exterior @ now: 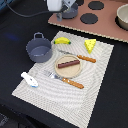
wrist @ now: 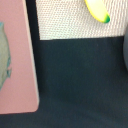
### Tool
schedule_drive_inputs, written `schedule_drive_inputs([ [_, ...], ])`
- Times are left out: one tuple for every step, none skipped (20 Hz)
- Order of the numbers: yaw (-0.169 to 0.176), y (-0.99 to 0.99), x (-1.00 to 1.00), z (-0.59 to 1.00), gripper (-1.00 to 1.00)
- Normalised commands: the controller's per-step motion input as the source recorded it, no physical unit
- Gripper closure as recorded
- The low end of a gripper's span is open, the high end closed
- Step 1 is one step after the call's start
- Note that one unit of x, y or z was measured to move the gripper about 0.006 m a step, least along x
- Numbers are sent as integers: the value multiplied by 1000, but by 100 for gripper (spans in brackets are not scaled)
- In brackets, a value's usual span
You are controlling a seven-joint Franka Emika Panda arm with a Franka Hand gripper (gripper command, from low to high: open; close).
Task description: Interact with the objects in diverse but meaningful ways.
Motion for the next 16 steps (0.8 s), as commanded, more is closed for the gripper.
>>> schedule_drive_inputs([
  [84,-94,214,-343,-100],
  [60,-83,263,-294,-100],
  [34,-89,246,-274,-100],
  [23,-63,246,-257,-100],
  [20,0,189,-249,-100],
  [24,0,149,-226,-100],
  [27,0,120,-211,-100],
  [23,0,77,-223,-100],
  [21,0,63,-260,-100],
  [19,-31,54,-317,-100],
  [19,-29,54,-323,-100],
  [20,-77,51,-317,-100],
  [20,-80,74,-317,-100],
  [21,-77,103,-309,-100],
  [23,-74,129,-291,-100],
  [21,-34,203,-289,-100],
])
